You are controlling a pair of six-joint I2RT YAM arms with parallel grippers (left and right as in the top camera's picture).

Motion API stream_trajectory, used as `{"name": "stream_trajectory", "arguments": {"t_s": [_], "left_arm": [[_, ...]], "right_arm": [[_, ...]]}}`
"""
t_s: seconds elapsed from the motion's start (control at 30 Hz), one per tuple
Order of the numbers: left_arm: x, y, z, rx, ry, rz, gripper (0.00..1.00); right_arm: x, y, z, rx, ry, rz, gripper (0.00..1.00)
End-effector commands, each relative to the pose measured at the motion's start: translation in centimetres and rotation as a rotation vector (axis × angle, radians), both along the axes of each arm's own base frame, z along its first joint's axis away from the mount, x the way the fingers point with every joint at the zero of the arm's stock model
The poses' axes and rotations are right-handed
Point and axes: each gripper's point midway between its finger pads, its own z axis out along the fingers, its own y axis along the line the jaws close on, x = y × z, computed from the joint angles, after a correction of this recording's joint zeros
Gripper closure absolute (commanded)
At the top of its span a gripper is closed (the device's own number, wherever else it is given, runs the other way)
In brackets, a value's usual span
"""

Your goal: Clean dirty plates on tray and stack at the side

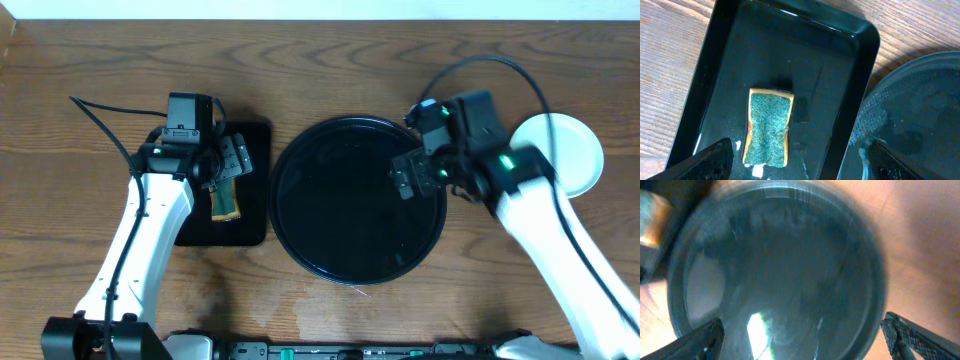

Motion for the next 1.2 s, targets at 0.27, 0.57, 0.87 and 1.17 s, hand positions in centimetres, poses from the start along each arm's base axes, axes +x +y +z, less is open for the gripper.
{"name": "stream_trajectory", "arguments": {"t_s": [0.27, 0.57, 0.87, 1.17], "left_arm": [[0.4, 0.3, 0.9, 0.013, -0.026, 0.001, 0.13], [0.4, 0.3, 0.9, 0.013, -0.026, 0.001, 0.13], [0.4, 0.3, 0.9, 0.013, -0.026, 0.001, 0.13], [0.4, 0.3, 0.9, 0.013, -0.026, 0.001, 0.12]], "right_arm": [[-5.1, -7.0, 5.5, 0.144, -0.712, -0.206, 0.01], [-8.4, -10.8, 2.5, 0.238, -0.862, -0.369, 0.01], [-8.4, -11.6, 0.4, 0.242, -0.923, -0.396, 0.01], [-8.2, -11.6, -0.5, 0.231, -0.917, -0.397, 0.01]]}}
